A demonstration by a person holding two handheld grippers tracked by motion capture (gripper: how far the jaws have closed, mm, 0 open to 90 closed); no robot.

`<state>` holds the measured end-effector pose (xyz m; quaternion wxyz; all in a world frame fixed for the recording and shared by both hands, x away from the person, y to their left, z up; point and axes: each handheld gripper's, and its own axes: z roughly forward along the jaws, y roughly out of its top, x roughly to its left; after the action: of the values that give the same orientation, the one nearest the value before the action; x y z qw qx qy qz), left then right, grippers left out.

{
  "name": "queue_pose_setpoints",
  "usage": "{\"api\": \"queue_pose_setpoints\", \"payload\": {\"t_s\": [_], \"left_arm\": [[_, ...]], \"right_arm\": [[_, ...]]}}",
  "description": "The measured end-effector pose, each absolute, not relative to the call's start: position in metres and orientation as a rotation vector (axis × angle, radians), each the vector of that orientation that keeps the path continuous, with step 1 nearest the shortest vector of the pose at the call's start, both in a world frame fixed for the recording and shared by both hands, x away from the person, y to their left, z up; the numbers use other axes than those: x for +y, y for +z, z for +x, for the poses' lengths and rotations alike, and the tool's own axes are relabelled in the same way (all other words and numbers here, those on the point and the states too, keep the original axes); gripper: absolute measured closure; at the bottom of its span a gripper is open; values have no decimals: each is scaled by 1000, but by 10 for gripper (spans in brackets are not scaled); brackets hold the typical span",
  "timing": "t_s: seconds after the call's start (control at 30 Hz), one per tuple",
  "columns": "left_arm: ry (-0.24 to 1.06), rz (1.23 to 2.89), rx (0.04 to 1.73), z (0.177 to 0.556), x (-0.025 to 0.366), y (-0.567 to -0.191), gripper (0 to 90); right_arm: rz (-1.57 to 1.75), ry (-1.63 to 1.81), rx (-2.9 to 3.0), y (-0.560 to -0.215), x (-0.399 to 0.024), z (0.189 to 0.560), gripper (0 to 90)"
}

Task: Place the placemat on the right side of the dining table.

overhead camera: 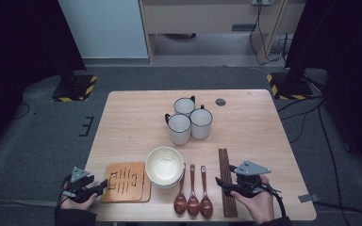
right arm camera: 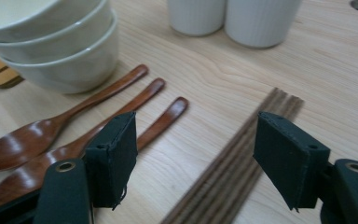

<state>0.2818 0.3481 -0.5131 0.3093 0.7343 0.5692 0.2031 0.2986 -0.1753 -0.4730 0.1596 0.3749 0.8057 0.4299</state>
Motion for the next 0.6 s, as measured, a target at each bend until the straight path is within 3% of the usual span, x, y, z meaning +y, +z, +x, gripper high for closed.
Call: {"api": "queue_pose_setpoints", "payload": {"t_s": [0.6], "left_arm": [[545, 1957, 1485, 283, 349, -516, 354]], "right_arm": [[981, 1263, 2397, -471, -135, 287, 302]]}}
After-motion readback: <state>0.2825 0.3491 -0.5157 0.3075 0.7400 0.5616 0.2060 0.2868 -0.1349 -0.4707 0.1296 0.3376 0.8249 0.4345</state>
